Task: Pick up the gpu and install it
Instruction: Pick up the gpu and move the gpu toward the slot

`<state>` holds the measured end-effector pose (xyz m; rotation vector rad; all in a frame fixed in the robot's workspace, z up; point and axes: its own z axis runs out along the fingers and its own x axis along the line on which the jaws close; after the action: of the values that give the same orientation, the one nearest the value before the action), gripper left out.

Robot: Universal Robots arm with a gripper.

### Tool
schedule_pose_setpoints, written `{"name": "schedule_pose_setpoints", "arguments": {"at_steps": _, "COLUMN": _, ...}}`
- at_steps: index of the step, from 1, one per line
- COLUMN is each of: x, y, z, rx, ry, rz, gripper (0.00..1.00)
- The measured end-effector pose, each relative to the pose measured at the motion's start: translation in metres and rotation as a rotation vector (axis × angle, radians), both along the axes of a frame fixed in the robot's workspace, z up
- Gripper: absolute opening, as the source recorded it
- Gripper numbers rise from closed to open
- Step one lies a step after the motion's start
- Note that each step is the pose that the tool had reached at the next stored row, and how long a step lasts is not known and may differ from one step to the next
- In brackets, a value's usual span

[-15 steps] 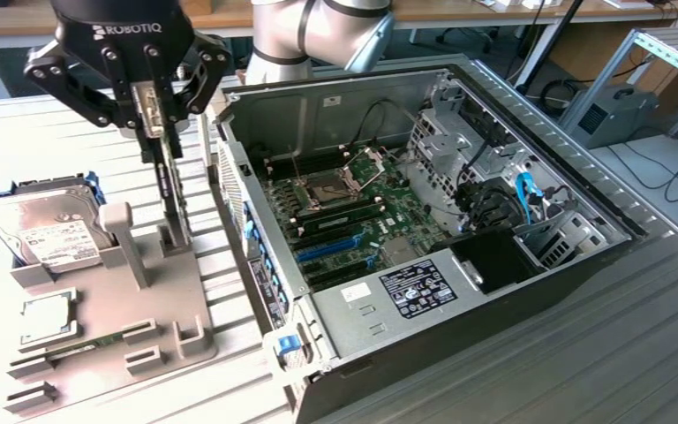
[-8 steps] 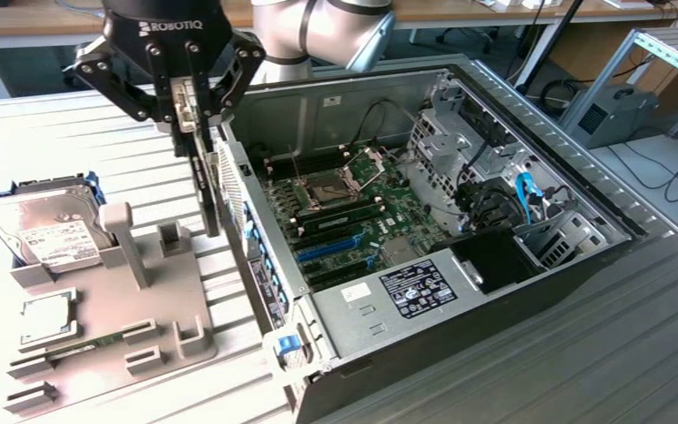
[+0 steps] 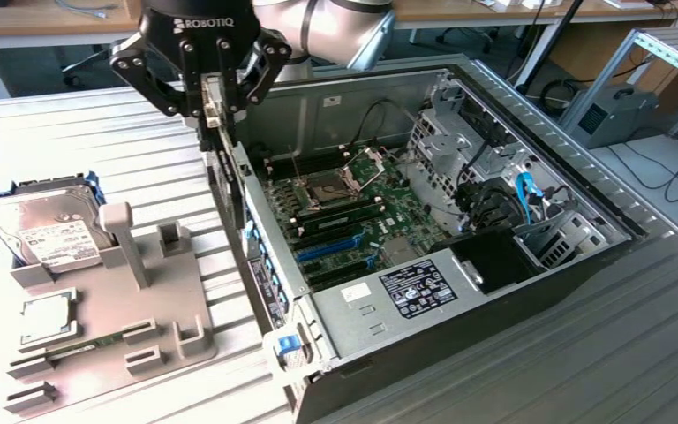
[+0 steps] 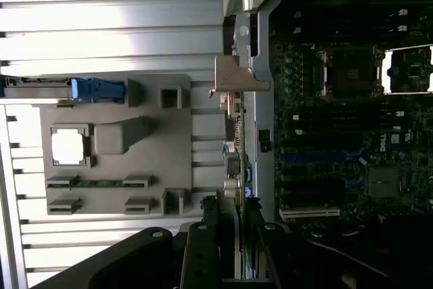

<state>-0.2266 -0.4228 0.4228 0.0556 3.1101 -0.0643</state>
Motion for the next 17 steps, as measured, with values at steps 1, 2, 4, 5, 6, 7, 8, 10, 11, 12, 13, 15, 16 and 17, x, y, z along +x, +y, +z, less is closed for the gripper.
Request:
{"name": "schedule_pose_setpoints", "arguments": {"at_steps": 1, "x": 0.003, "y": 0.0002, "z": 0.0000, "rx": -0.0003, "ry": 0.0000, "rz": 0.000, "gripper": 0.27}}
{"name": "schedule_pose_setpoints", "arguments": {"at_steps": 2, "x": 0.007, "y": 0.0003, "z": 0.0000, "rx": -0.0006, "ry": 0.0000, "rz": 0.000, "gripper": 0.27}}
{"name": "schedule_pose_setpoints", "arguments": {"at_steps": 4, "x": 0.013, "y": 0.0006, "z": 0.0000, "rx": -0.0011, "ry": 0.0002, "rz": 0.000, "gripper": 0.27}}
{"name": "schedule_pose_setpoints", "arguments": {"at_steps": 5, "x": 0.017, "y": 0.0007, "z": 0.0000, "rx": -0.0015, "ry": 0.0004, "rz": 0.000, "gripper": 0.27}}
{"name": "schedule_pose_setpoints", "arguments": {"at_steps": 6, "x": 0.019, "y": 0.0007, "z": 0.0000, "rx": -0.0017, "ry": 0.0006, "rz": 0.000, "gripper": 0.27}}
{"name": "schedule_pose_setpoints", "arguments": {"at_steps": 7, "x": 0.022, "y": 0.0008, "z": -0.0001, "rx": -0.0021, "ry": 0.0007, "rz": 0.000, "gripper": 0.27}}
{"name": "schedule_pose_setpoints", "arguments": {"at_steps": 8, "x": 0.025, "y": 0.0008, "z": -0.0001, "rx": -0.0025, "ry": 0.0008, "rz": 0.000, "gripper": 0.27}}
{"name": "schedule_pose_setpoints", "arguments": {"at_steps": 10, "x": 0.029, "y": 0.0010, "z": -0.0004, "rx": -0.0031, "ry": 0.0008, "rz": 0.000, "gripper": 0.27}}
{"name": "schedule_pose_setpoints", "arguments": {"at_steps": 11, "x": 0.031, "y": 0.0010, "z": -0.0006, "rx": -0.0033, "ry": 0.0009, "rz": 0.000, "gripper": 0.27}}
{"name": "schedule_pose_setpoints", "arguments": {"at_steps": 12, "x": 0.033, "y": 0.0011, "z": -0.0008, "rx": -0.0035, "ry": 0.0009, "rz": 0.000, "gripper": 0.27}}
{"name": "schedule_pose_setpoints", "arguments": {"at_steps": 13, "x": 0.035, "y": 0.0012, "z": -0.0010, "rx": -0.0040, "ry": 0.0010, "rz": 0.000, "gripper": 0.27}}
{"name": "schedule_pose_setpoints", "arguments": {"at_steps": 15, "x": 0.039, "y": 0.0012, "z": -0.0014, "rx": -0.0043, "ry": 0.0010, "rz": 0.000, "gripper": 0.27}}
{"name": "schedule_pose_setpoints", "arguments": {"at_steps": 16, "x": 0.042, "y": 0.0013, "z": -0.0015, "rx": -0.0045, "ry": 0.0011, "rz": 0.000, "gripper": 0.27}}
{"name": "schedule_pose_setpoints", "arguments": {"at_steps": 17, "x": 0.044, "y": 0.0013, "z": -0.0018, "rx": -0.0044, "ry": 0.0013, "rz": 0.000, "gripper": 0.27}}
